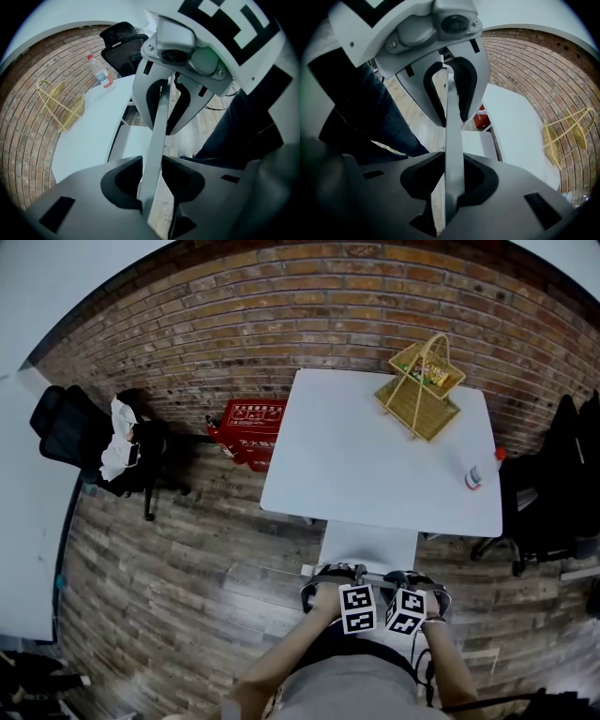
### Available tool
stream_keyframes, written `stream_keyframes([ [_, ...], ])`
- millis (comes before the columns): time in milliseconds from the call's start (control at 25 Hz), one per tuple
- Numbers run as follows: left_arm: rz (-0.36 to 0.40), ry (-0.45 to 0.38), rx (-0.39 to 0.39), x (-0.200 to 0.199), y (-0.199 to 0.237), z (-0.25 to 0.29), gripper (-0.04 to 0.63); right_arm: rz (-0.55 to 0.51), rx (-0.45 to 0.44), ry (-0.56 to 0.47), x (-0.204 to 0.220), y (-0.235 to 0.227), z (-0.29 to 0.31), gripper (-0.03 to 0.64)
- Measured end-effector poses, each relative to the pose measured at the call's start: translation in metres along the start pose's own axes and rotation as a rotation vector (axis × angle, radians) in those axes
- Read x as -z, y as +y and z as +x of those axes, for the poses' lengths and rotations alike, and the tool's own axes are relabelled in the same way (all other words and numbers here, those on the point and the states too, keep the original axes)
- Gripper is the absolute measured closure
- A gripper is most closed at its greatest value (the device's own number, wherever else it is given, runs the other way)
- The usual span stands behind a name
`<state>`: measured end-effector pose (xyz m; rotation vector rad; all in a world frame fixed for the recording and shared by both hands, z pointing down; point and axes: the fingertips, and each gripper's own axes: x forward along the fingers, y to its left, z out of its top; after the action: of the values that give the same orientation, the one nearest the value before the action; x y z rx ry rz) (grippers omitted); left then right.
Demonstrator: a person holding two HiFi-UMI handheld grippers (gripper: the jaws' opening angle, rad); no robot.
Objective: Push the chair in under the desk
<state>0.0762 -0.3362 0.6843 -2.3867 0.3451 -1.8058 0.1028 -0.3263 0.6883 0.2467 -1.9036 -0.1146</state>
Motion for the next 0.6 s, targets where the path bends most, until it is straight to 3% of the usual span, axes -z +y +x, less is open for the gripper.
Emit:
stream_keyframes([
  [600,0.018,-0.027,-0.014,-0.003,0.071,0.013,0.458,0.004,-0.005,0.010,-0.007,-0.072,0.013,0.525],
])
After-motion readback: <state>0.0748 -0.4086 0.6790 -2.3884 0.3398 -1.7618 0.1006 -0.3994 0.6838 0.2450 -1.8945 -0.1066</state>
